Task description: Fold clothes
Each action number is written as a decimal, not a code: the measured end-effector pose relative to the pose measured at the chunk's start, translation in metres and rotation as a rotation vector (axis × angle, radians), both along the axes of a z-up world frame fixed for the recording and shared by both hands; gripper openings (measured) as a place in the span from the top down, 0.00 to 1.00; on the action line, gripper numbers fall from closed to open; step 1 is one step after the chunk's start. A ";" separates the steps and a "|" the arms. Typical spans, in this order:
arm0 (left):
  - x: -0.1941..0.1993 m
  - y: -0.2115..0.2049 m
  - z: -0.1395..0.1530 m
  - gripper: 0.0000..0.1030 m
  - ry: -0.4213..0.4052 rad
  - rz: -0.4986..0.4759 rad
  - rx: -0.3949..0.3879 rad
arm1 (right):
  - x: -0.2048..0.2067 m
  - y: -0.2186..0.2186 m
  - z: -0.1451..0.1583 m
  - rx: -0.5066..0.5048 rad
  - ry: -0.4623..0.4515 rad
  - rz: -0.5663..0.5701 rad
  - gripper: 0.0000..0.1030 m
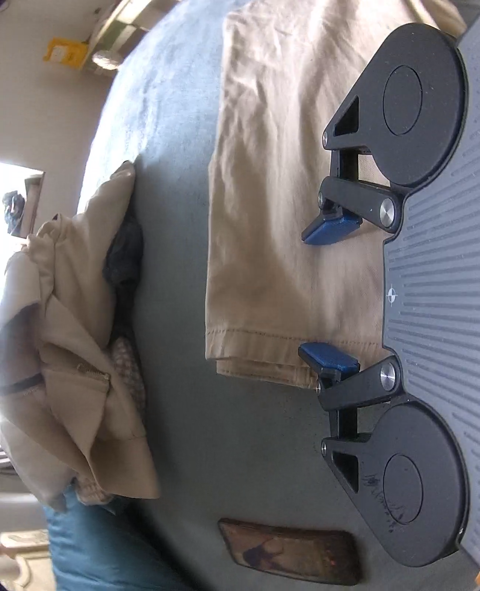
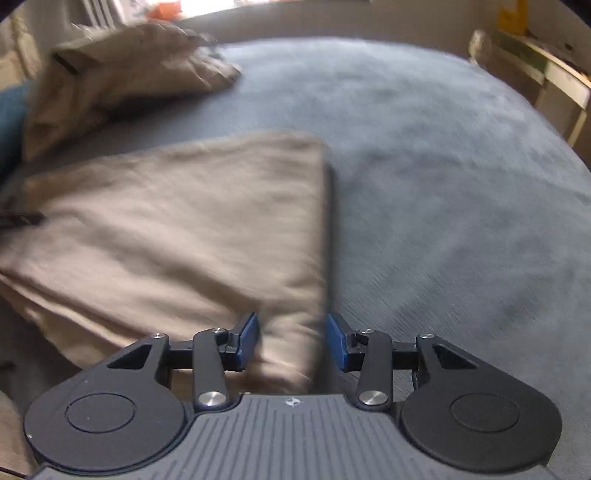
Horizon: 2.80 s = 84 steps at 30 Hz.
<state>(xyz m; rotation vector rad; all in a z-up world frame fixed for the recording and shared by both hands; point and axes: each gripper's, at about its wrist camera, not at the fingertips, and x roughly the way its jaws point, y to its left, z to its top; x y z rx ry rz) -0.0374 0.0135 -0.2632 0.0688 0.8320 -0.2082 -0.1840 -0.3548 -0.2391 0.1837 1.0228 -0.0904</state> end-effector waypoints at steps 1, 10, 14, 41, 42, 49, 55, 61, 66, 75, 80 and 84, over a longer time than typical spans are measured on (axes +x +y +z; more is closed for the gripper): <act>0.000 -0.001 -0.001 0.42 -0.001 -0.008 0.014 | -0.002 -0.014 -0.003 0.051 0.002 -0.040 0.52; 0.008 -0.004 -0.006 0.31 0.005 -0.003 0.054 | -0.034 -0.121 -0.035 0.739 -0.068 -0.505 0.45; 0.015 0.008 -0.011 0.19 0.057 0.064 -0.013 | -0.034 -0.111 -0.048 0.777 -0.022 -0.470 0.45; -0.004 0.022 0.039 0.17 -0.108 0.009 0.164 | -0.015 -0.061 0.030 0.267 -0.030 -0.173 0.83; -0.006 0.019 0.044 0.17 -0.146 0.010 0.176 | -0.010 -0.063 0.040 0.255 -0.091 -0.167 0.83; 0.001 -0.031 0.043 0.21 -0.225 -0.112 0.115 | 0.084 -0.022 0.040 0.191 -0.224 -0.033 0.83; 0.025 -0.050 0.005 0.21 -0.114 -0.146 0.130 | 0.130 -0.009 0.003 0.142 -0.148 -0.033 0.84; 0.044 -0.035 -0.014 0.20 -0.029 -0.112 0.062 | 0.157 -0.017 -0.026 0.147 -0.120 -0.045 0.87; 0.046 -0.034 -0.015 0.20 -0.009 -0.122 0.063 | 0.163 -0.034 -0.025 0.201 -0.134 -0.135 0.88; 0.058 -0.041 -0.014 0.17 0.057 -0.120 0.083 | 0.156 0.038 0.023 0.225 -0.135 0.023 0.85; 0.057 -0.043 -0.013 0.16 0.058 -0.123 0.094 | 0.174 0.119 0.008 0.130 -0.077 0.292 0.85; 0.051 -0.040 -0.010 0.16 0.041 -0.159 0.105 | 0.156 0.071 -0.015 0.084 -0.017 0.162 0.87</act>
